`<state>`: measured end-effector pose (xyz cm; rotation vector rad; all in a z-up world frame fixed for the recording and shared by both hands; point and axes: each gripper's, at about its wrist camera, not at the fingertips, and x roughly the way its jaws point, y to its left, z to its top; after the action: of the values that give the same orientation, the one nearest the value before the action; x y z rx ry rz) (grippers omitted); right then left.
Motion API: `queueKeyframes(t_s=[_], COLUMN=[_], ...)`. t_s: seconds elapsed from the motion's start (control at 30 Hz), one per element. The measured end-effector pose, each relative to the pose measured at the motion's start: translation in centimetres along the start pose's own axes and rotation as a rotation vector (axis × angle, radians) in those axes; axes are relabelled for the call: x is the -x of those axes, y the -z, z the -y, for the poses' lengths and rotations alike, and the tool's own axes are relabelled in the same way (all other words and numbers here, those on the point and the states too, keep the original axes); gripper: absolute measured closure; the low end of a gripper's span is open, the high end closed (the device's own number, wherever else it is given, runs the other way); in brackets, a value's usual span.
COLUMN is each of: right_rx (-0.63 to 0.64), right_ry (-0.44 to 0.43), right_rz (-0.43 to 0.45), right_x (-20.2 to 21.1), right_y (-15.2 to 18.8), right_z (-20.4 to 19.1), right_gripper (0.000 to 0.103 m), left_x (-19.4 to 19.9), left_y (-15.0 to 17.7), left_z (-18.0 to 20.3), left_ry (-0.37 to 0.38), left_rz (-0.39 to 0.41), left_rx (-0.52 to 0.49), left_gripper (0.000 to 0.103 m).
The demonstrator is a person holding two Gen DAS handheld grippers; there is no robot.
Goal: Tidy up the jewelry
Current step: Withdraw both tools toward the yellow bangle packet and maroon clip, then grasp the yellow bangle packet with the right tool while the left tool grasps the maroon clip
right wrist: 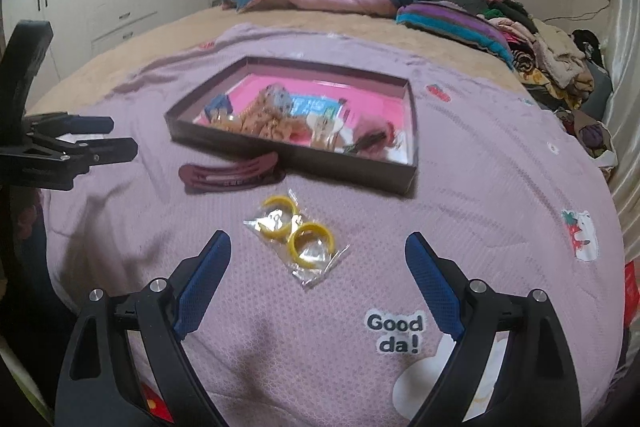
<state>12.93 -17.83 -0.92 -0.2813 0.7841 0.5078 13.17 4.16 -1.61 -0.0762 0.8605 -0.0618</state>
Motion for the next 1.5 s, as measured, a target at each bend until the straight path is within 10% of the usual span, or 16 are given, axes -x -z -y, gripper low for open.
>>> queueKeyframes(t_s=[0.6,0.8,0.9,1.1,1.23,1.5], right_rx=[0.101,0.067,0.032,-0.089,-0.159,-0.250], right_ry=[0.011,-0.060,-0.062,-0.034,-0.035,-0.096], right_rz=[-0.173,-0.173,-0.174,-0.149,-0.110,-0.023], right_x=[-9.6,-10.8,-10.3,-8.6,-6.8,-3.4], right_y=[-0.6,-1.5,-1.5,-0.9,-0.6,-0.7], right_z=[-0.6,0.1,1.0,3.8,5.5,6.7], right_gripper=[0.017,0.056,0.059,0.062,0.062,0.062], left_x=[-5.4,-7.7,-9.1,-11.1,-10.9,-9.1], left_y=[-0.6,-1.7,-2.2,-2.3,-2.1,-1.4], left_z=[2.4,4.2,5.4,7.3,8.4,8.5], left_ry=[-0.022,0.019,0.028,0.030,0.052,0.113], left_rz=[-0.095,-0.125,-0.141,-0.165,-0.156,-0.141], left_rx=[-0.154,-0.204,-0.241,-0.293,-0.306,-0.269], left_gripper=[0.017,0.018,0.020,0.039,0.071,0.081])
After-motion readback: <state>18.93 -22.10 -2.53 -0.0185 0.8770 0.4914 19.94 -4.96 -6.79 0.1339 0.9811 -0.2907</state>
